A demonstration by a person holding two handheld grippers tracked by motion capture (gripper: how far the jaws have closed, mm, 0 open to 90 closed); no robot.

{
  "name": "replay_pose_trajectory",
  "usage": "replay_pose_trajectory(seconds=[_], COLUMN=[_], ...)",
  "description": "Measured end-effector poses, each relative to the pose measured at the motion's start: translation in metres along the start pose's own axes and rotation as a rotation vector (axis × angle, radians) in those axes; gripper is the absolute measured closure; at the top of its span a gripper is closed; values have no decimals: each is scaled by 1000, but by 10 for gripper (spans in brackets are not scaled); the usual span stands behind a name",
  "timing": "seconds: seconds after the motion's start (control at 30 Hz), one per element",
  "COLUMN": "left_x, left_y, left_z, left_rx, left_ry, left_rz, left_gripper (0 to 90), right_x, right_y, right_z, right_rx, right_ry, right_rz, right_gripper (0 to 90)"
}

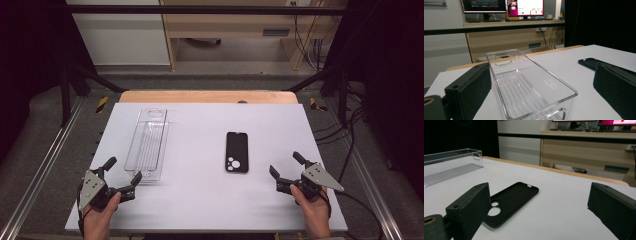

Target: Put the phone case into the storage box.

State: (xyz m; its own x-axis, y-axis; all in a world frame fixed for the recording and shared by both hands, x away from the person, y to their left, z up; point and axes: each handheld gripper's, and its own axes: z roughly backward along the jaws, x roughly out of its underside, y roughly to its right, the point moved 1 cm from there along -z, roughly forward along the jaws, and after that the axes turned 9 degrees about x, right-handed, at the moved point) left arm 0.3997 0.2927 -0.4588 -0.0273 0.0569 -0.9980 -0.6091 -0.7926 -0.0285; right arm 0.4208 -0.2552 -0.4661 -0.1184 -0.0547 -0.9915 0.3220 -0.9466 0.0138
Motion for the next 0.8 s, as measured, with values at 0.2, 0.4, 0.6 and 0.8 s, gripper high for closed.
replay_pose_trajectory(seconds=[0.2, 0.4, 0.6, 0.8], left_x=[0, 1, 1, 1], left_y=[0, 0, 1, 1], left_z=[0, 1, 2, 2], left_rx=[1, -1, 3, 4], left_ry=[0, -5, -10, -12], left_rz=[5, 7, 2, 5], left_gripper=[14, 14, 14, 15], right_x=[1, 1, 0, 0], right_y=[0, -1, -7, -20], right_z=[-1, -2, -4, -14], right_rx=[5, 12, -6, -95], right_ry=[-31, -42, -89, -205], right_rz=[-6, -3, 24, 107], right_gripper=[50, 75, 194, 524])
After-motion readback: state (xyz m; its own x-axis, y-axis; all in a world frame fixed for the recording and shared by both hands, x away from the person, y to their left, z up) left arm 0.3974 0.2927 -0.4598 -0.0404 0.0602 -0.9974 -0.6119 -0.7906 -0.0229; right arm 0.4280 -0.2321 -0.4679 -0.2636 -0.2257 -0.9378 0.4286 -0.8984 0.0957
